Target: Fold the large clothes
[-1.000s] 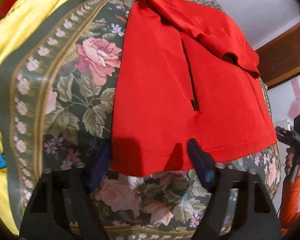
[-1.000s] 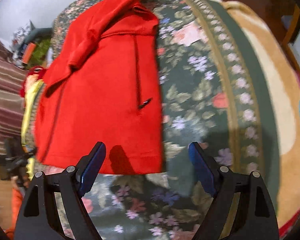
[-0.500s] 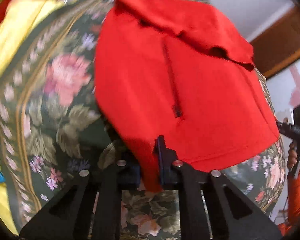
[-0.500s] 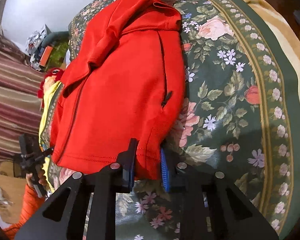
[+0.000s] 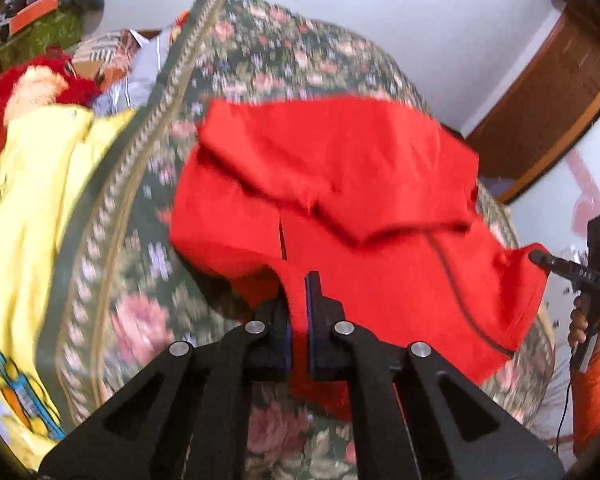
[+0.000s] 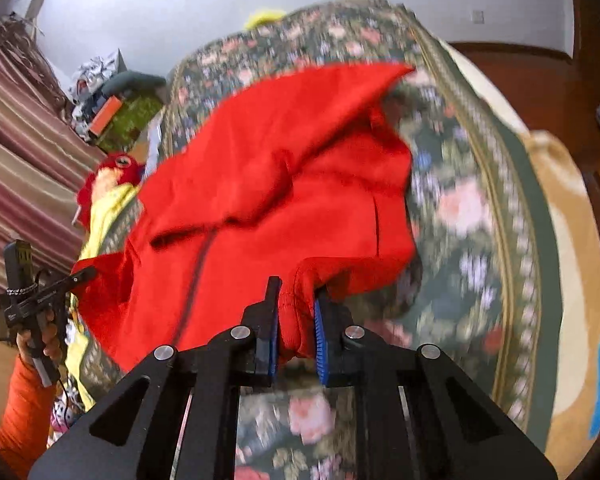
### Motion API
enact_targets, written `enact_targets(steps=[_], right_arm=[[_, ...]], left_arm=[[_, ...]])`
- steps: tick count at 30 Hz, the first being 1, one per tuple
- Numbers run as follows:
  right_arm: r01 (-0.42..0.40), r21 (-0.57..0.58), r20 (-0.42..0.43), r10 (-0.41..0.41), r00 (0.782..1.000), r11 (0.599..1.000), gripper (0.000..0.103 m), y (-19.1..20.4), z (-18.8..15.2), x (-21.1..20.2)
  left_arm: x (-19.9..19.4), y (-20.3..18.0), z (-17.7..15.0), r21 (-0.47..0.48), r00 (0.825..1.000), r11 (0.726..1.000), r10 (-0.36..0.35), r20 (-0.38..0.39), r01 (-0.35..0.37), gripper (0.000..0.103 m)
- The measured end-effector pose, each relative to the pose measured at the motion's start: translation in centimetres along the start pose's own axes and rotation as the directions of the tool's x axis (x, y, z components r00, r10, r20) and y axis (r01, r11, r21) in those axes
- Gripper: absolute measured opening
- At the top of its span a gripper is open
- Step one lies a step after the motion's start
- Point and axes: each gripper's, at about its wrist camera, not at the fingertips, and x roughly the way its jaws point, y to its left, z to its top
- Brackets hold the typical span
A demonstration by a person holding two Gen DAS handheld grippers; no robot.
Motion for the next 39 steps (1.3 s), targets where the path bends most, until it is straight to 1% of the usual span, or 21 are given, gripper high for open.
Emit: enact_targets(steps=[3,6,8,9,11,13,15,17,19,20,22,24,27,29,32,33,34,36,39], right_arm=[[0.020,-0.013,0.032,-0.019,0.999,1.000,0.012,1.0,2.2,0.4],[0.019,-0.009,0.072,-0.019,0.997,1.000,0.012,1.3,4.9,0.1],[0.039,-0.013,0.112,-0.037,0.993,0.999,0.012,1.6,7.3,-0.1],[0.041,-0.013,0.126,-0.039,0.991,0.999,0.012,1.7,8.4,-0.3],[0.058,-0.014,0.154,-0.055,0.987,0.998,0.012,1.7,10.5,-0.4],[0.085,-0.025,0.174,-0.079,0.982,0.996,0.012,1.7,12.3,0.1],[0.106,-0.021,0.179,-0.101,0.979,0.994,0.012,1.4,14.0,1.2],[0.128,-0.016,0.177,-0.123,0.976,0.992,0.012,1.1,15.3,2.7],[0.159,-0.029,0.161,-0.152,0.975,0.987,0.012,0.8,16.6,4.5],[0.181,-0.034,0.147,-0.174,0.974,0.983,0.012,0.6,17.2,5.8],[0.199,-0.036,0.126,-0.193,0.973,0.979,0.012,-0.1,18.2,7.5],[0.204,-0.030,0.101,-0.200,0.975,0.979,0.013,-0.8,18.8,9.5],[0.204,-0.008,0.074,-0.203,0.976,0.979,0.014,-1.8,19.2,11.7],[0.216,0.001,0.075,-0.216,0.974,0.976,0.016,-2.3,19.1,12.4],[0.248,0.020,0.098,-0.249,0.964,0.969,0.019,-3.3,19.2,12.6],[0.258,0.034,0.110,-0.260,0.959,0.966,0.021,-3.8,19.2,12.1],[0.258,0.050,0.116,-0.262,0.958,0.965,0.021,-4.2,19.3,11.8],[0.259,0.084,0.125,-0.268,0.955,0.962,0.022,-5.1,19.2,10.5],[0.255,0.094,0.124,-0.266,0.956,0.962,0.022,-5.6,19.0,8.9]], left_arm=[[-0.7,-0.1,3.2,0.023,0.997,0.999,0.043,0.057,-0.044,0.003],[-1.4,-0.1,6.7,0.006,0.991,0.998,0.058,0.121,-0.060,0.003],[-1.5,-0.1,8.9,0.012,0.985,0.996,0.084,0.150,-0.087,0.003],[-1.3,-0.1,9.8,0.026,0.982,0.994,0.102,0.159,-0.107,0.003],[-0.3,-0.1,12.3,0.053,0.973,0.984,0.162,0.163,-0.173,0.003],[0.9,0.3,14.3,0.060,0.967,0.976,0.198,0.158,-0.210,0.003],[2.3,0.7,16.2,0.055,0.962,0.971,0.222,0.157,-0.233,0.003],[3.8,1.3,17.9,0.037,0.961,0.972,0.222,0.165,-0.231,0.002],[5.5,2.0,18.9,0.019,0.961,0.974,0.220,0.165,-0.226,0.003],[6.4,2.2,19.2,0.013,0.959,0.972,0.230,0.164,-0.235,0.003],[8.8,2.8,19.5,0.009,0.957,0.967,0.250,0.146,-0.254,0.003],[11.5,3.8,19.4,-0.006,0.960,0.966,0.259,0.109,-0.260,0.003],[14.4,4.9,18.9,-0.015,0.960,0.962,0.272,0.065,-0.272,0.003],[16.1,5.6,18.3,-0.002,0.960,0.961,0.277,0.036,-0.277,0.003],[17.5,6.1,17.7,0.015,0.958,0.958,0.286,0.014,-0.286,0.003],[17.7,6.2,17.5,0.019,0.957,0.957,0.289,0.011,-0.289,0.003],[18.0,6.2,17.4,0.022,0.955,0.955,0.295,0.010,-0.295,0.004],[18.1,5.9,17.3,0.041,0.945,0.944,0.327,0.017,-0.327,0.006],[18.2,5.1,17.4,0.082,0.931,0.928,0.364,0.016,-0.364,0.006]])
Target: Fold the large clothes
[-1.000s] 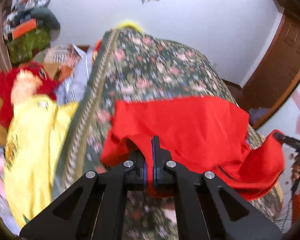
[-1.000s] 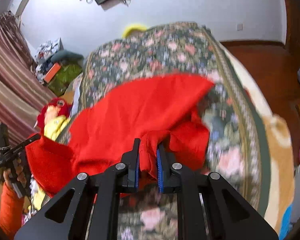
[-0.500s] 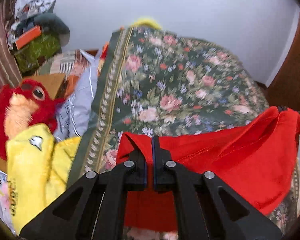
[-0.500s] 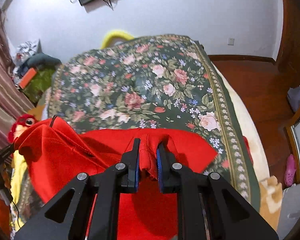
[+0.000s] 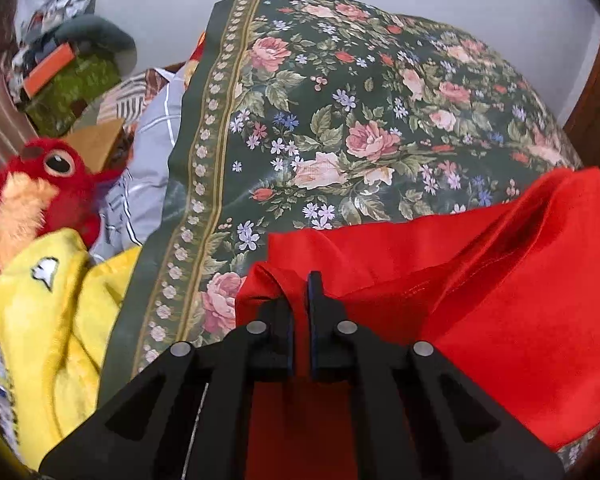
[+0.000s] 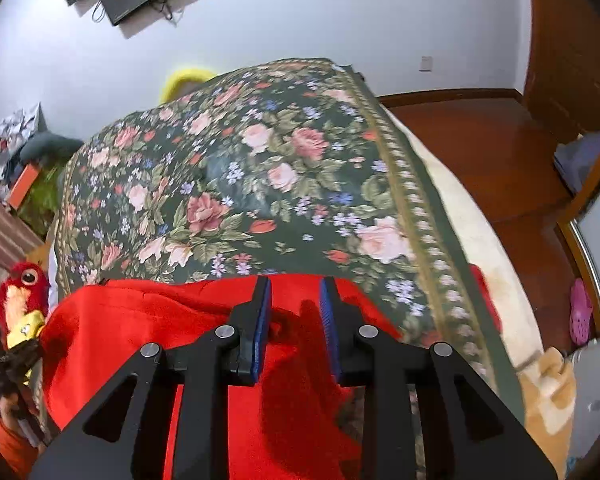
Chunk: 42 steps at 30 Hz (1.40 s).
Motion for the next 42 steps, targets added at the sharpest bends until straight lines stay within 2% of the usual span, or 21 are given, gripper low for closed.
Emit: enact_targets(steps=[2,4,8,12,15,18,20,22,24,27,31,33,34,36,38,42], right_arm=[[-0.003,-0.023,0.005,0.004,1.000,1.000,0.022,0.0,-0.3,-1.2],[0.008,-0.052,0.027,-0.007,1.000,0.999,0.022,0.2,-0.8,-2.9],[0.006,-0.092,0.056,0.000,0.998,0.996,0.022,1.3,-1.7,-5.5],[-0.032,-0.148,0.070,0.042,0.997,0.988,0.022,3.7,-2.9,-7.9],[-0.042,-0.205,0.080,0.060,0.995,0.978,0.022,5.9,-4.1,-8.6],[-0.087,-0.237,0.052,0.102,0.993,0.968,0.022,8.2,-5.5,-8.2],[-0.122,-0.251,0.017,0.130,0.991,0.960,0.022,9.8,-6.7,-7.1],[-0.158,-0.262,-0.006,0.162,0.987,0.952,0.022,11.2,-7.8,-6.2],[-0.186,-0.278,-0.040,0.182,0.983,0.943,0.022,12.8,-9.0,-5.0],[-0.221,-0.298,-0.092,0.202,0.975,0.929,0.022,14.4,-10.3,-3.1],[-0.217,-0.334,-0.137,0.180,0.974,0.917,0.022,15.3,-11.6,-1.1],[-0.185,-0.366,-0.145,0.141,0.979,0.912,0.023,15.1,-12.1,-0.1],[-0.178,-0.375,-0.141,0.133,0.981,0.910,0.026,14.8,-12.2,0.1],[-0.145,-0.380,-0.108,0.111,0.988,0.913,0.050,13.7,-12.0,0.3],[-0.086,-0.378,-0.065,0.066,0.996,0.922,0.060,12.4,-11.8,0.1],[-0.032,-0.343,-0.051,0.016,0.999,0.939,0.060,9.5,-11.0,0.9]], left_arm=[[-1.0,-0.5,0.2,0.014,1.000,1.000,0.017,0.008,-0.017,0.008],[-2.4,-0.4,0.7,0.000,1.000,1.000,0.001,0.025,-0.001,0.011],[-6.2,0.8,1.9,-0.098,0.994,0.992,-0.067,0.081,0.075,0.012],[-10.0,1.4,2.2,-0.145,0.980,0.974,-0.155,0.122,0.172,0.013],[-12.0,0.4,1.6,-0.104,0.981,0.982,-0.143,0.129,0.157,0.013],[-13.8,-1.3,0.6,-0.003,0.984,0.993,-0.117,0.132,0.119,0.014],[-14.7,-2.5,-0.3,0.049,0.983,0.991,-0.130,0.127,0.125,0.019],[-15.0,-3.5,-1.3,0.087,0.981,0.986,-0.154,0.121,0.144,0.034],[-14.9,-4.7,-2.4,0.118,0.978,0.979,-0.177,0.106,0.165,0.037],[-13.6,-6.4,-3.5,0.147,0.972,0.964,-0.230,0.042,0.222,0.037],[-10.6,-8.6,-5.1,0.165,0.961,0.947,-0.273,-0.040,0.276,0.041],[-9.0,-9.5,-6.1,0.199,0.964,0.944,-0.258,-0.060,0.265,0.046],[-8.6,-9.7,-6.4,0.208,0.967,0.944,-0.249,-0.056,0.255,0.052],[-7.7,-9.3,-6.7,0.196,0.970,0.950,-0.240,-0.031,0.241,0.063],[-7.1,-8.4,-6.5,0.170,0.971,0.956,-0.239,-0.015,0.238,0.067],[-4.4,-5.3,-5.5,0.104,0.988,0.982,-0.157,-0.011,0.157,0.067]])
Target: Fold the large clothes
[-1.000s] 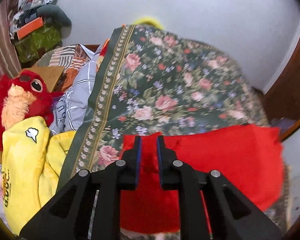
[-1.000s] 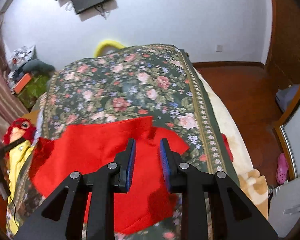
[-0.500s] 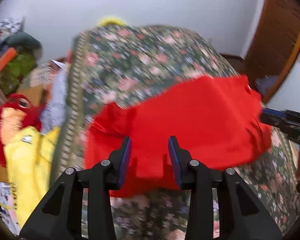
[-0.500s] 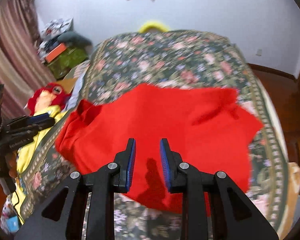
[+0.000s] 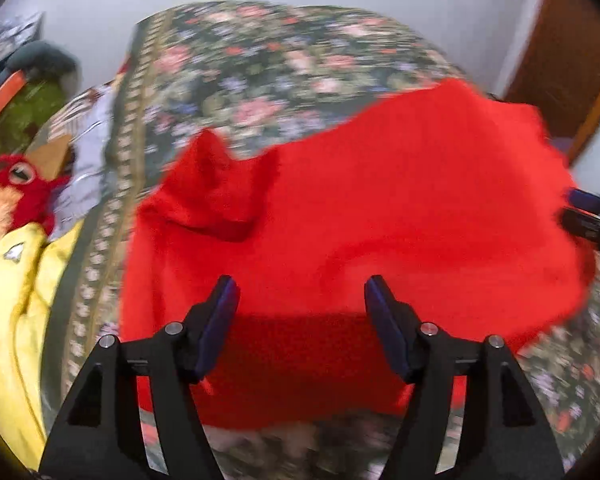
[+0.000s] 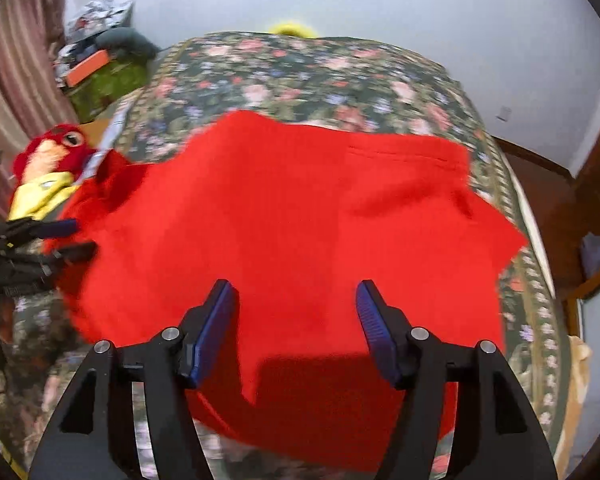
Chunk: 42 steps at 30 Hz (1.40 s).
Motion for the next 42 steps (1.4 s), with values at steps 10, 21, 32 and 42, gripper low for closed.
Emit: enact_targets(steps=[10,21,32,42], right_arm=[[0.116,0.089,-0.013,-0.115,0.993,0.989,0.064,-5.5,-0.7,0.1],[0.186,0.107,-0.023,-0.185,0.982,0.977,0.064,-7.6,-2.4,-4.4],[0.093,0.029,0.093,-0.095,0.991,0.995,0.064,-2.2,-1.5,-10.1],[-0.010,-0.030,0.119,0.014,0.993,0.999,0.066,2.5,-1.8,-10.4]], left_arm=[[3.8,8.8,3.7,-0.244,0.991,0.961,0.117,-0.068,-0.130,0.060],[-2.0,10.3,1.8,-0.223,0.977,0.954,0.211,0.021,-0.201,0.060],[-11.5,4.3,-2.2,-0.142,0.977,0.989,0.069,0.201,-0.041,0.066],[-14.6,0.9,-7.6,-0.168,0.964,0.975,-0.099,0.248,0.143,0.079]])
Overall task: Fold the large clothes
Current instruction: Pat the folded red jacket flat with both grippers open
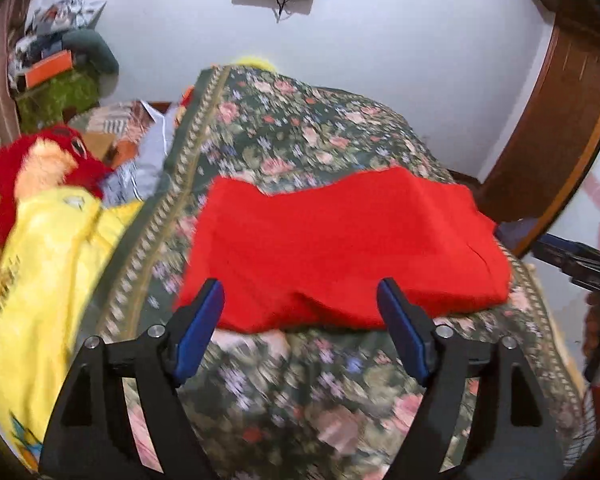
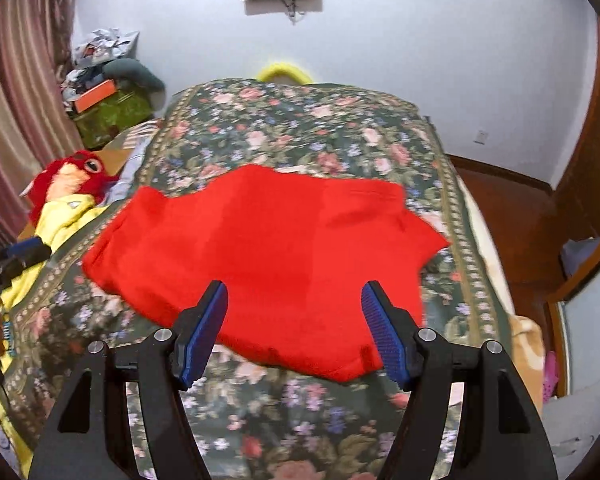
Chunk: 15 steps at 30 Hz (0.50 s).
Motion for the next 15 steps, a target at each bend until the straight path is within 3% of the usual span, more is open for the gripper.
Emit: enact_targets(steps=[7,12,15], right_arm=[[-0.011,-0.003,-0.061,0.011,0.998,1.000,0.066,1.2,-1.0,3.1],[-0.004,0.006,-0.098,0.005,0.995,1.000,0.066,0.8,-1.7,5.0],[0.001,0.019,-0.112,0.001,0.994,1.000,0.066,0.4,-1.9,5.6]], left_arm=[[4.2,2.3,-3.0,-0.225,0.988,0.971,-0.103,-0.114,0.075,0.079],[7.1,3.8,-4.1,-0.394,0.972,0.902,-0.223,-0.075,0.176,0.079],[9.0,4.6,-4.6,-0.500,0.946,0.826,-0.321,-0.036,0.261,0.079]])
